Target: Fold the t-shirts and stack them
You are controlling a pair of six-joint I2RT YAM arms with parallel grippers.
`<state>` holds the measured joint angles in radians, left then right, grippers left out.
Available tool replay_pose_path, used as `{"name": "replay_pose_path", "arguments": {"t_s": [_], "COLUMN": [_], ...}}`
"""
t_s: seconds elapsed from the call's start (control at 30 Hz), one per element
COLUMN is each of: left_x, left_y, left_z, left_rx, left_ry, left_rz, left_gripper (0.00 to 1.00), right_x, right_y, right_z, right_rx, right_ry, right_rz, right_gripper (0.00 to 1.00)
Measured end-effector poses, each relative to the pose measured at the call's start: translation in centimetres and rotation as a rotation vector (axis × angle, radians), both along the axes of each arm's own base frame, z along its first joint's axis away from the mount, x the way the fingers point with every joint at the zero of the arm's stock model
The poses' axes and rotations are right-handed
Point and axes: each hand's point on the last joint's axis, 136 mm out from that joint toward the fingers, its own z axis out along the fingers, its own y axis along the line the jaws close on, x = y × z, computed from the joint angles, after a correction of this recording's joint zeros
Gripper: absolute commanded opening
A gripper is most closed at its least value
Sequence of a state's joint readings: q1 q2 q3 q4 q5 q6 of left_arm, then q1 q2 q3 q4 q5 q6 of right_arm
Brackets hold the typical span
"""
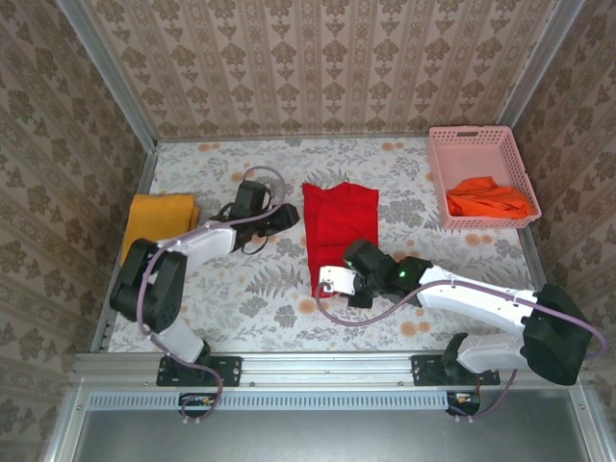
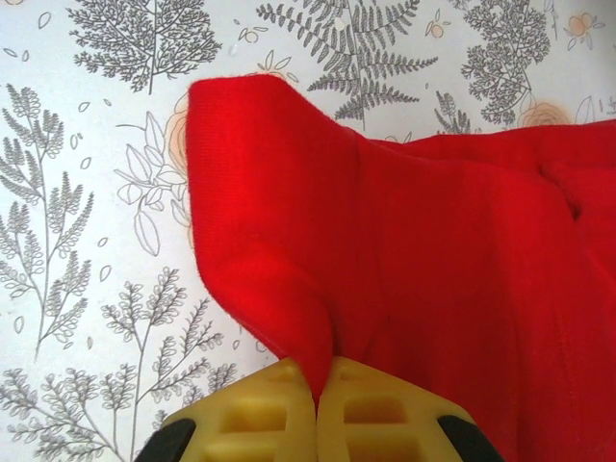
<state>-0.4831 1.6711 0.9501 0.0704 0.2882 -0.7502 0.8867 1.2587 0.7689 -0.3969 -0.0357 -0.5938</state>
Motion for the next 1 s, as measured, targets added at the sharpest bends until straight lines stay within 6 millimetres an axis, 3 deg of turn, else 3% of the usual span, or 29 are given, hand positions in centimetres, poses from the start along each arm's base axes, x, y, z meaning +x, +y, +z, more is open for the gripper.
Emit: {"name": "replay_pose_path", "arguments": {"t_s": [0.1,0.3,0.47,0.6,0.87,1.0], "left_x": [1.6,2.6,2.5,2.4,1.5,-0.8], "left_y": [-2.1,-3.3,-4.5,-5.2,-5.5,-5.5], "left_z": [-0.7,-4.0,-6.4,-7.0,-7.3,-7.4], "left_rx": [-0.025,-0.023,-0.023,-0.031,-0.057,-0.069], "left_ry": [0.01,0.088,0.146,0.156,0.167,0.18], "left_rz": [-0.023,-0.021,-0.036,-0.046,-0.073,-0.109], "left_gripper": [0.47,0.4,0.24,0.0,0.0,0.0], "right_x": [-0.2,-0.4,-0.4,-0.6,-2.2,-3.3], "right_y": [-0.2,-0.6,-0.6,-0.8,-1.7,-2.0], "right_z": [-0.2,-0.5,-0.5,-0.5,0.5,1.2], "right_rx": [-0.008,-0.024,-0.025,-0.026,-0.002,0.003], "right_ry": [0.008,0.02,0.022,0.032,0.083,0.125], "right_rz": [-0.005,-0.005,-0.008,-0.017,-0.026,-0.03], "right_gripper": [0.0,0.0,0.0,0.0,0.0,0.0]}}
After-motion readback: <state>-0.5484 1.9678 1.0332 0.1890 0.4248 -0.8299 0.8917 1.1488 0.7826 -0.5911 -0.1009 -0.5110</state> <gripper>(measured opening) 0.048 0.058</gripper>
